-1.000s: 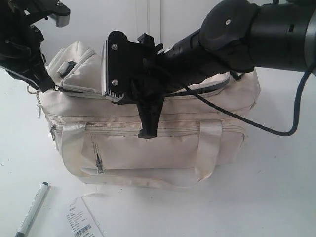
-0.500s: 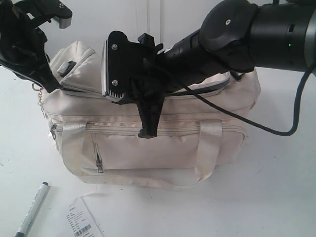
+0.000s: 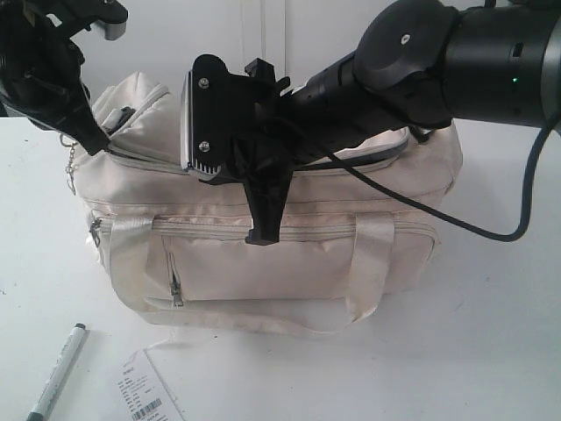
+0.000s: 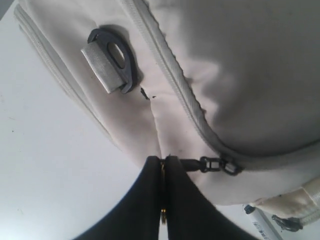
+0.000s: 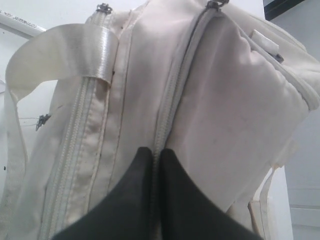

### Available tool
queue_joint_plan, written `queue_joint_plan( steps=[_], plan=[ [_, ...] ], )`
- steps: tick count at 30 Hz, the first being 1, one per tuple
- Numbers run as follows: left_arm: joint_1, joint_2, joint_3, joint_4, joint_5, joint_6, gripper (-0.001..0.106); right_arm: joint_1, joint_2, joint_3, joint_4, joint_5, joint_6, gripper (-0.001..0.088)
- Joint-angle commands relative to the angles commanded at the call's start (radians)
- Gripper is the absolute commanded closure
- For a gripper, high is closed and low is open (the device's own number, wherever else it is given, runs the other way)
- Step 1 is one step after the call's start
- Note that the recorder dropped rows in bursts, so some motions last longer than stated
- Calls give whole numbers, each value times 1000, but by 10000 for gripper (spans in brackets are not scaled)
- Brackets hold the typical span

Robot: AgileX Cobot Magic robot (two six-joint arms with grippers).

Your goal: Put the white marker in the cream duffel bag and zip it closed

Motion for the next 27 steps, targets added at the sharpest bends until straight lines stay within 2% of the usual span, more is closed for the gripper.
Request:
queue_joint_plan(
  steps=[8,27],
  plan=[
    [0,19,2,38,-50,-60,1053,0,0,0,0,0,-2,868],
    [0,19,2,65,-164,-60,1053,0,0,0,0,0,-3,868]
  ],
)
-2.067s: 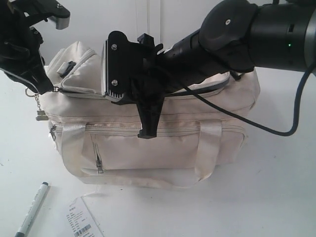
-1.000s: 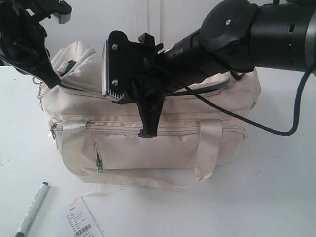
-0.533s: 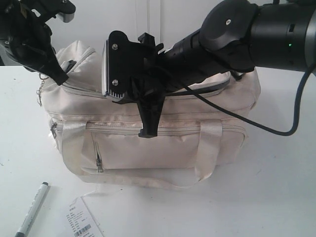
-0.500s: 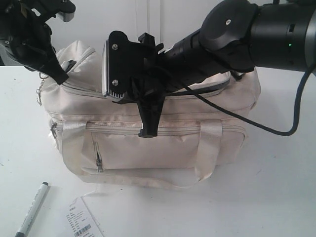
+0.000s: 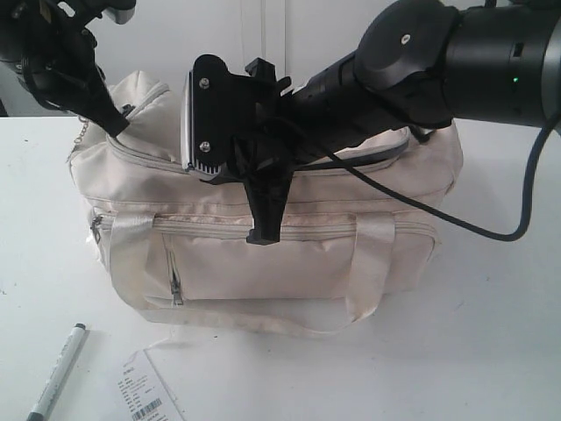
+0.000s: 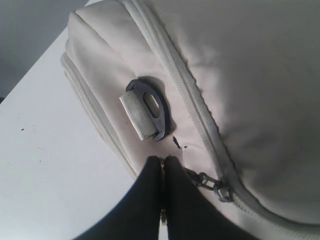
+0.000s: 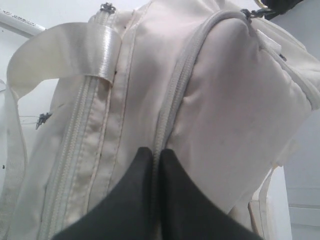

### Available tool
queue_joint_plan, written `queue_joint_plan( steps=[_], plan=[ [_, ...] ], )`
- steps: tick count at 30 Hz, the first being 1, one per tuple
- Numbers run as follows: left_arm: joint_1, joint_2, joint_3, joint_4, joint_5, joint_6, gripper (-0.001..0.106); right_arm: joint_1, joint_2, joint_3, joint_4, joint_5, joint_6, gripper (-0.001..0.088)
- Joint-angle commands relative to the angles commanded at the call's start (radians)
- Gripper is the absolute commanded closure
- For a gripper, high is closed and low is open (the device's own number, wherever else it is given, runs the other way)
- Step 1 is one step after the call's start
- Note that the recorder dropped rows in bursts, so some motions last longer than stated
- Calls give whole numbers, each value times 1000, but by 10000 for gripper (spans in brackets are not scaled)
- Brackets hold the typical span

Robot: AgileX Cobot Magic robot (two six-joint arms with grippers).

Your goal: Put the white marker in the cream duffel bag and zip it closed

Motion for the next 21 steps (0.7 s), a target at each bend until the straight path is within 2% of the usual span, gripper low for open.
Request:
queue_joint_plan(
  steps=[7,9,11,14,16,18,21],
  plan=[
    [0,0,0,0,-10,0,1053,0,0,0,0,0,0,868],
    [0,0,0,0,-5,0,1021,0,0,0,0,0,0,868],
    [0,0,0,-12,-3,0,905,0,0,0,0,0,0,868],
    [0,0,0,-26,10,-25,623,0,0,0,0,0,0,868],
    [0,-2,0,-24,38,-81,480,0,0,0,0,0,0,868],
    [0,-13,0,6,73,-142,413,0,0,0,0,0,2,868],
    [0,-51,0,19,128,-173,408,0,0,0,0,2,2,868]
  ],
)
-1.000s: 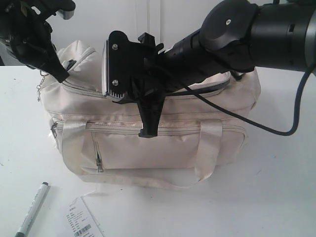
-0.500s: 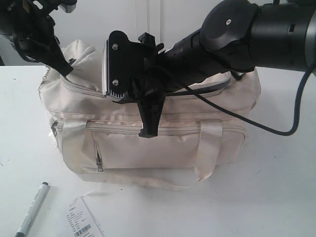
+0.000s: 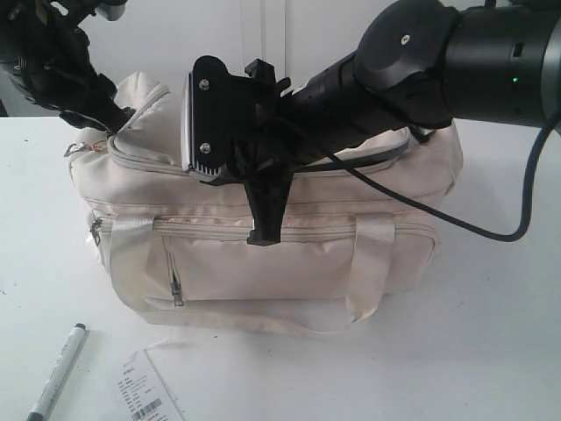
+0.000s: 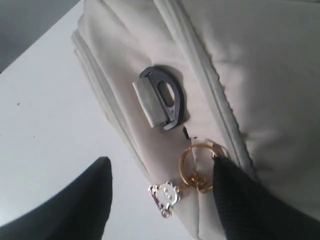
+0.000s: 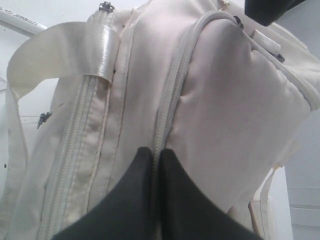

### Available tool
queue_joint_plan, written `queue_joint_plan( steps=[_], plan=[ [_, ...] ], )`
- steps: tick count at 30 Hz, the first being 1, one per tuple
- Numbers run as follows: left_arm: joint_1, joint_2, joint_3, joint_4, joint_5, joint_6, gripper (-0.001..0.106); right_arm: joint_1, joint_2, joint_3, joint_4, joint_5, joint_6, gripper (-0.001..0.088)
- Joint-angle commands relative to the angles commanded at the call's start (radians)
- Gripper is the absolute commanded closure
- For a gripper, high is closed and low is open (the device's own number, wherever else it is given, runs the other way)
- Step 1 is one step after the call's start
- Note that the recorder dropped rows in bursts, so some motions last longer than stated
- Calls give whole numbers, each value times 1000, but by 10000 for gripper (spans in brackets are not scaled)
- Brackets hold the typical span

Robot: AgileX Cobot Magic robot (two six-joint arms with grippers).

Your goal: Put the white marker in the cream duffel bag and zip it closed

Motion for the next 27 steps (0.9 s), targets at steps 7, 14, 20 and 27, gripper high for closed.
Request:
queue_joint_plan(
  steps=[7,14,20,27],
  plan=[
    [52,-102,62,-187,151,11,408,0,0,0,0,2,0,868],
    [96,-177,318,-412,-83,36,408,0,0,0,0,0,2,736],
    [212,-263,489,-611,-309,26,408,0,0,0,0,0,34,465],
    [270,-321,639,-857,-476,48,408,-4,-77,-22,2,-72,830,365]
  ],
)
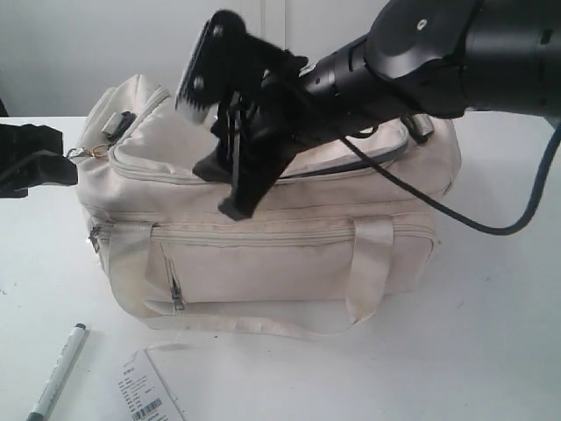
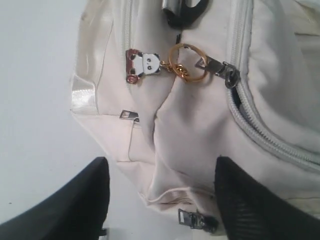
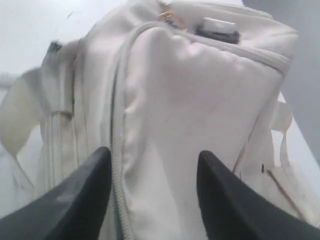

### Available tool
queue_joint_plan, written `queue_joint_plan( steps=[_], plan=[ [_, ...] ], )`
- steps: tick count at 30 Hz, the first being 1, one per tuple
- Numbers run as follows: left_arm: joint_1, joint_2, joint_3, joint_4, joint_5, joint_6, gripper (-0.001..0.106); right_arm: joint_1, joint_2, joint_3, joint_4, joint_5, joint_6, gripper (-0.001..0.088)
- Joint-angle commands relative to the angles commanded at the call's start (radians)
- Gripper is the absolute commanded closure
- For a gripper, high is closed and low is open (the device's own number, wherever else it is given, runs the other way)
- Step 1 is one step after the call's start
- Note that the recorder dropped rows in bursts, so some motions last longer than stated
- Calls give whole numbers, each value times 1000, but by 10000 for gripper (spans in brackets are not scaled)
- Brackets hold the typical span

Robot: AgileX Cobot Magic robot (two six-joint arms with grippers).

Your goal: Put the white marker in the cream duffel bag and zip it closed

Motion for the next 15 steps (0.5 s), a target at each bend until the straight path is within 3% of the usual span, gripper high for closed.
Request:
queue_joint_plan(
  steps=[1,3,5,10,15],
  plan=[
    [0,0,19,-25,-37,23,408,-11,-2,-41,-2,92,134,365],
    [0,0,30,-79,-63,37,408,-18,27,-118,-12,289,190,365],
    [-3,0,30,-160,-79,116,408,-18,74,-203,-38,389,246,365],
    [-3,0,30,-209,-106,213,408,-16,252,-389,-71,468,250,365],
    [-3,0,30,-212,-114,218,408,-14,319,-427,-101,471,165,365]
  ],
)
